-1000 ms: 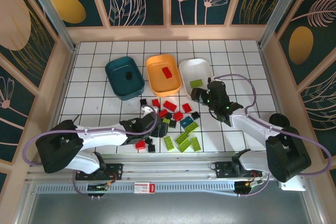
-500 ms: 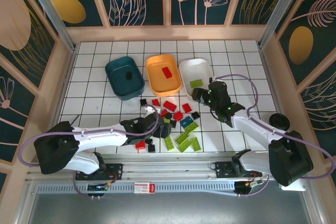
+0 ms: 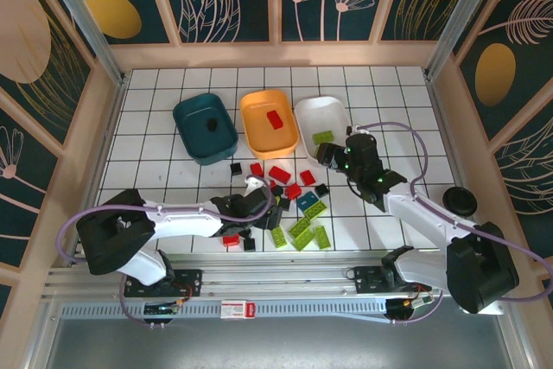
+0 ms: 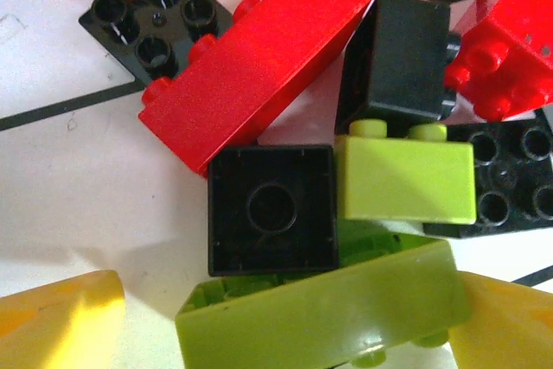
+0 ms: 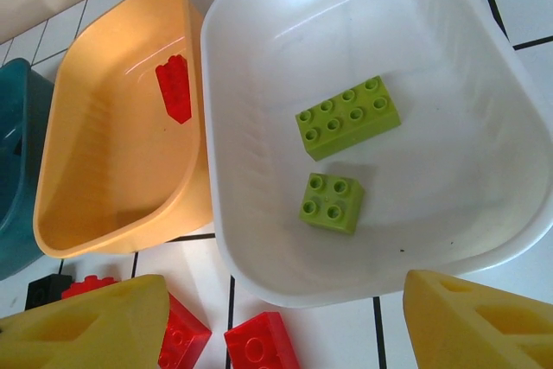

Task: Sort the legos into containers by color
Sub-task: Pick up the lego from the middle-left of the table, then place the lego in the container.

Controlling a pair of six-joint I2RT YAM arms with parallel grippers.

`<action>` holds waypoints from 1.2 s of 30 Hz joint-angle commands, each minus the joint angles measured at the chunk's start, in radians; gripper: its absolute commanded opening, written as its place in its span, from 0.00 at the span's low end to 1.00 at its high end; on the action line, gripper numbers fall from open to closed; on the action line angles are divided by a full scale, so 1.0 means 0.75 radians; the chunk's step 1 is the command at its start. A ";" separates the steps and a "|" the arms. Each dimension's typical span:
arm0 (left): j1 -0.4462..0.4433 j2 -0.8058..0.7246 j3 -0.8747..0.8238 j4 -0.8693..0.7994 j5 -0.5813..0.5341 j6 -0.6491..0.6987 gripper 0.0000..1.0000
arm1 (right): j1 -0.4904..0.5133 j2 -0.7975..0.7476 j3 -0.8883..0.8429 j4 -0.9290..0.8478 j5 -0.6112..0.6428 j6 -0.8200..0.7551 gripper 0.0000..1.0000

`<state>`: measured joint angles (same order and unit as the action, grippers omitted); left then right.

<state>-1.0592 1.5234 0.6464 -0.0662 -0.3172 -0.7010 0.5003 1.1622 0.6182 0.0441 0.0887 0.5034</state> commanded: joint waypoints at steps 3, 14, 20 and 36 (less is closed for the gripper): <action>-0.004 0.000 0.021 0.025 -0.021 0.023 0.79 | -0.011 -0.036 -0.010 -0.019 0.035 -0.004 0.72; -0.004 -0.199 -0.004 -0.065 -0.006 -0.030 0.62 | -0.037 -0.052 -0.030 0.000 0.016 0.006 0.72; 0.028 -0.219 0.164 -0.087 -0.025 0.081 0.62 | -0.065 -0.131 -0.078 0.004 0.016 0.032 0.72; 0.265 0.678 1.314 -0.126 0.275 0.339 0.59 | -0.119 -0.296 -0.206 -0.047 0.004 0.089 0.72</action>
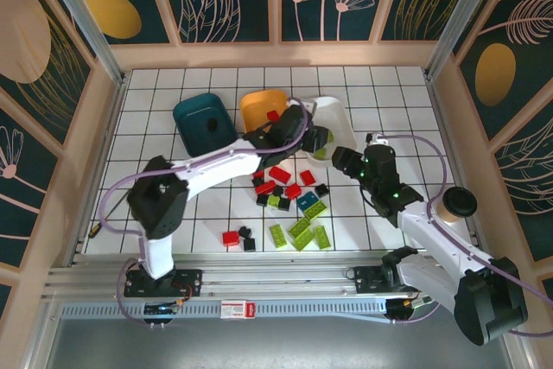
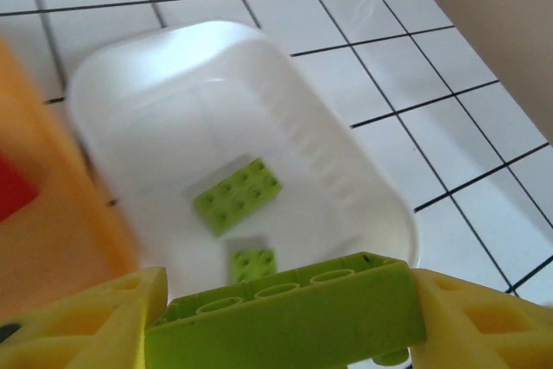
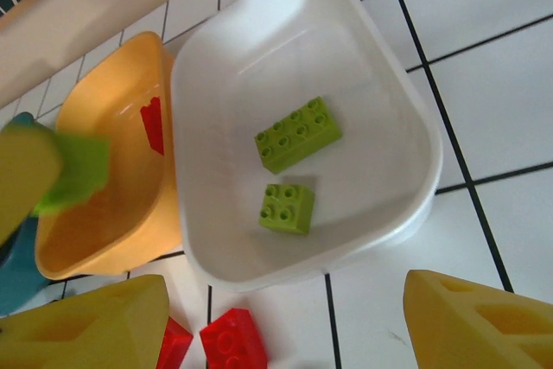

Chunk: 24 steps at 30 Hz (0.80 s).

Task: Sort the legos into containers by color
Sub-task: Place the lego in the container.

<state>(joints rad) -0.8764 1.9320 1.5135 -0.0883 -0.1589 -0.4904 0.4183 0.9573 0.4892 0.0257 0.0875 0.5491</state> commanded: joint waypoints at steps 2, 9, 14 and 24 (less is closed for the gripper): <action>0.039 0.238 0.289 -0.140 0.070 0.061 0.60 | -0.010 -0.024 -0.052 -0.014 -0.018 0.032 0.72; 0.096 0.530 0.715 -0.289 0.103 0.043 0.77 | -0.009 0.013 -0.073 -0.026 -0.090 0.025 0.72; 0.097 0.494 0.754 -0.263 0.123 0.015 0.96 | 0.000 0.034 -0.103 -0.010 -0.160 0.014 0.70; 0.096 -0.105 0.050 0.093 0.210 -0.061 0.98 | 0.126 0.149 -0.116 -0.013 -0.179 -0.008 0.65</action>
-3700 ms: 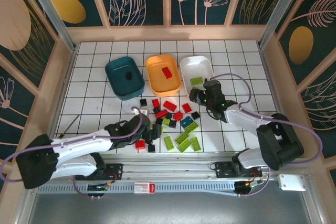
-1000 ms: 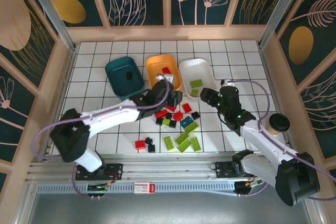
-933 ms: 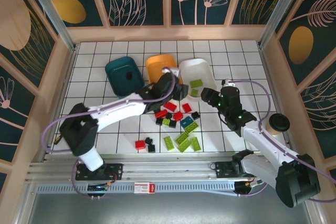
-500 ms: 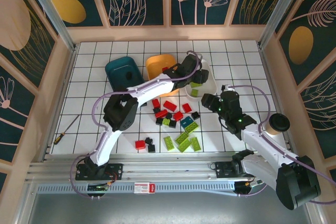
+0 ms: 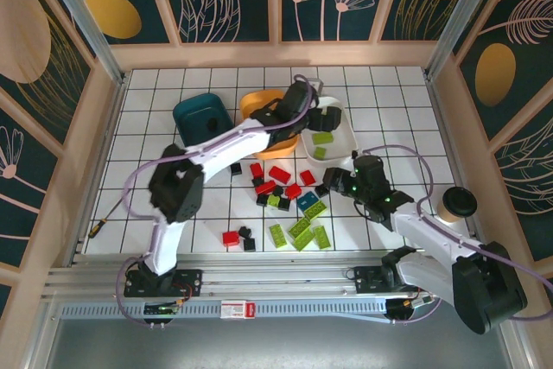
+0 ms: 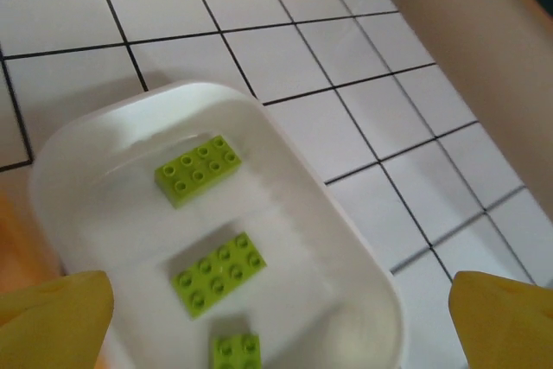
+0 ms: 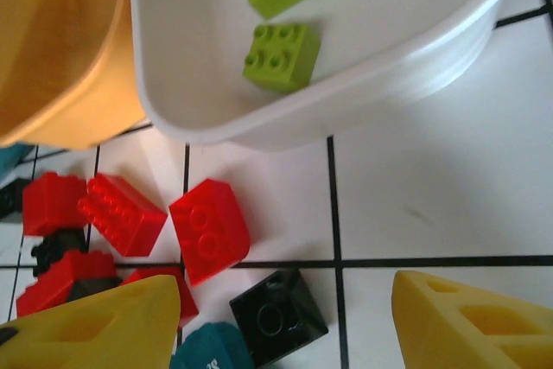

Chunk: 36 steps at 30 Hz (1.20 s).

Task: Sort the legos into containers by color
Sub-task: Place the lego in the container, then rotate the lego at the center of the table.

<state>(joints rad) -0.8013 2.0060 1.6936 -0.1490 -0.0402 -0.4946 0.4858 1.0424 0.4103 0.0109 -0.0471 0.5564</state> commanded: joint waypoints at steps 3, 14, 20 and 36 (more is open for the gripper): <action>-0.011 -0.453 -0.521 0.280 0.046 -0.104 0.98 | 0.072 0.094 -0.006 0.023 -0.001 -0.028 0.62; -0.052 -1.116 -1.327 0.312 -0.066 -0.276 0.99 | 0.166 0.253 0.050 0.003 0.077 -0.054 0.63; -0.058 -1.305 -1.489 0.255 -0.130 -0.331 0.99 | 0.166 0.333 0.092 0.030 0.107 -0.040 0.61; -0.058 -1.395 -1.571 0.186 -0.205 -0.337 0.99 | 0.099 0.287 0.108 -0.007 0.173 -0.033 0.65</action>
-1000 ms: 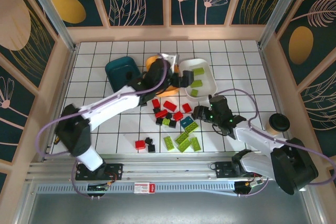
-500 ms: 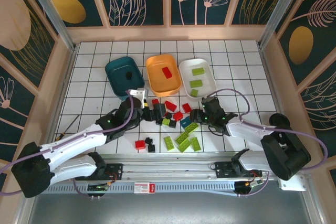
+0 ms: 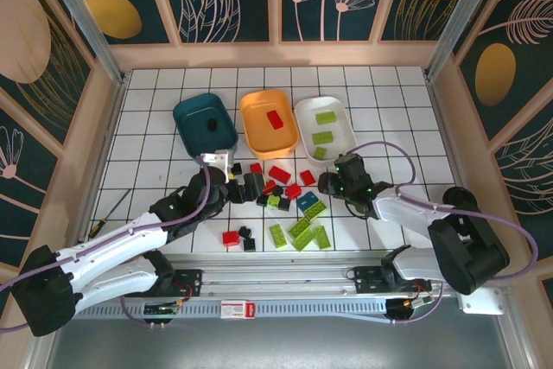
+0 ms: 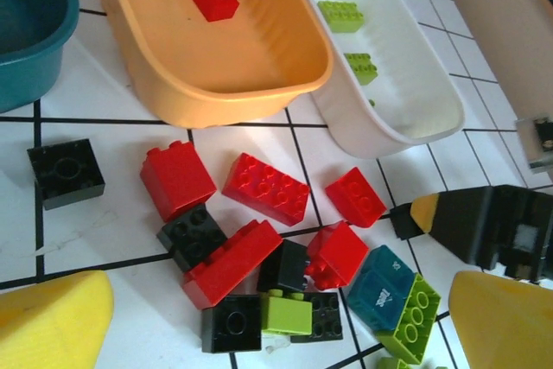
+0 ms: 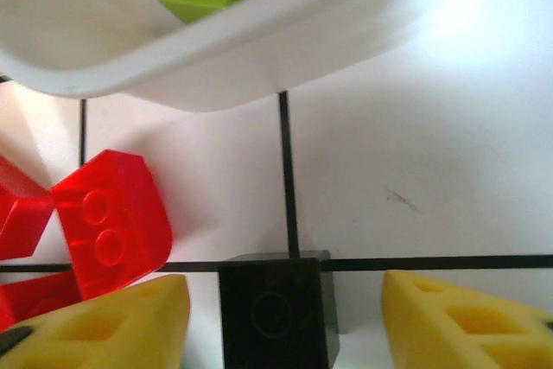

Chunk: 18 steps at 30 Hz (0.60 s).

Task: Sort the legos into containers by color
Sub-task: Rotate the lego at the center of the table, then pick up the lego from the center of the table.

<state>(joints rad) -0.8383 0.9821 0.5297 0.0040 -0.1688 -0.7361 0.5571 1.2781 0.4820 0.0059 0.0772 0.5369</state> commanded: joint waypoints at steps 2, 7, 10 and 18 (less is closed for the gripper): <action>-0.007 -0.038 -0.022 -0.021 -0.038 -0.013 0.99 | 0.006 0.001 0.034 -0.014 0.007 -0.022 0.67; -0.009 -0.049 -0.021 -0.067 -0.076 -0.018 0.98 | 0.011 0.118 0.065 -0.035 -0.007 -0.037 0.63; -0.009 -0.078 -0.029 -0.111 -0.131 -0.026 0.99 | 0.018 0.149 0.061 -0.025 -0.011 -0.047 0.54; -0.008 -0.194 -0.021 -0.301 -0.307 -0.077 0.98 | 0.056 0.016 0.124 -0.038 -0.046 -0.150 0.22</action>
<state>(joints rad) -0.8383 0.8673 0.5137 -0.1307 -0.3145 -0.7570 0.5743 1.3544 0.5217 -0.0135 0.0666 0.4698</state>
